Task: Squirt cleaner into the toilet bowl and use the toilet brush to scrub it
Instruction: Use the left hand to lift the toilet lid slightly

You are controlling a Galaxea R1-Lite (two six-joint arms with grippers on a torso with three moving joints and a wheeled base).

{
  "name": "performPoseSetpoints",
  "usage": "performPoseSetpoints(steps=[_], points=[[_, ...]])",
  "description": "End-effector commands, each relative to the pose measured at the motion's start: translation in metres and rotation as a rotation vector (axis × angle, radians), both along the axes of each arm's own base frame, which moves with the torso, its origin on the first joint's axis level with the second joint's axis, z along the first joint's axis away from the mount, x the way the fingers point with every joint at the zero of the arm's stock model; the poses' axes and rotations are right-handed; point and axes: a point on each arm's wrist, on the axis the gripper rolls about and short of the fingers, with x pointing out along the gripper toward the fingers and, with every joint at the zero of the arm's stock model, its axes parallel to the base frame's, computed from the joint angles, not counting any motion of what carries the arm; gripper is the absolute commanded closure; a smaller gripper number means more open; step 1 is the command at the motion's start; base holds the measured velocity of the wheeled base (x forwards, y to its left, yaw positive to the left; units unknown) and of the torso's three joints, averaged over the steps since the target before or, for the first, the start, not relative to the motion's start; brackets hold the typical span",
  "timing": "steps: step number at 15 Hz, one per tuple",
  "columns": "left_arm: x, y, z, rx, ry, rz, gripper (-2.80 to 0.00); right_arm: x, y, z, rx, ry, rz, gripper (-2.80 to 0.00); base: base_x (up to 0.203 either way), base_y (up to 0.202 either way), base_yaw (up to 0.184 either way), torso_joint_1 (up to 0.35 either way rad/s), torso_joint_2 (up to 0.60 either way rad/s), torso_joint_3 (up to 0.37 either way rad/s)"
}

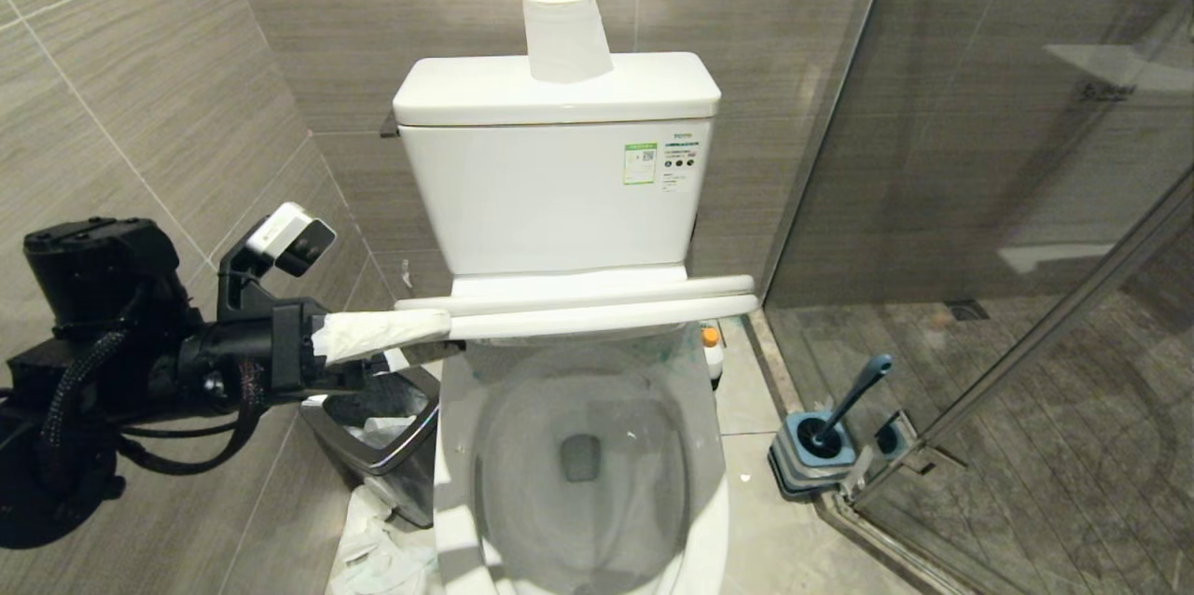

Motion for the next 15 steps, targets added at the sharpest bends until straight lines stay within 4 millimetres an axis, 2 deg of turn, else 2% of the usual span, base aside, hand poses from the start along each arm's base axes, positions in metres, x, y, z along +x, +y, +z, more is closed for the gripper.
performPoseSetpoints(steps=[1,7,15], points=[[0.008,0.001,0.005,-0.008,-0.024,0.005,-2.80,0.000,0.000,0.000,-0.001,0.001,0.000,0.00,0.000,0.000,0.000,0.000,0.00,0.000],[0.020,0.000,0.016,-0.018,-0.103,0.027,-2.80,0.000,0.000,0.000,0.001,0.001,0.000,0.00,0.000,0.000,0.000,0.000,0.00,0.000],[0.066,-0.005,0.044,-0.060,-0.246,0.243,-2.80,0.000,0.000,0.000,0.000,0.001,0.000,0.00,0.000,0.000,0.000,0.000,0.00,0.000]])
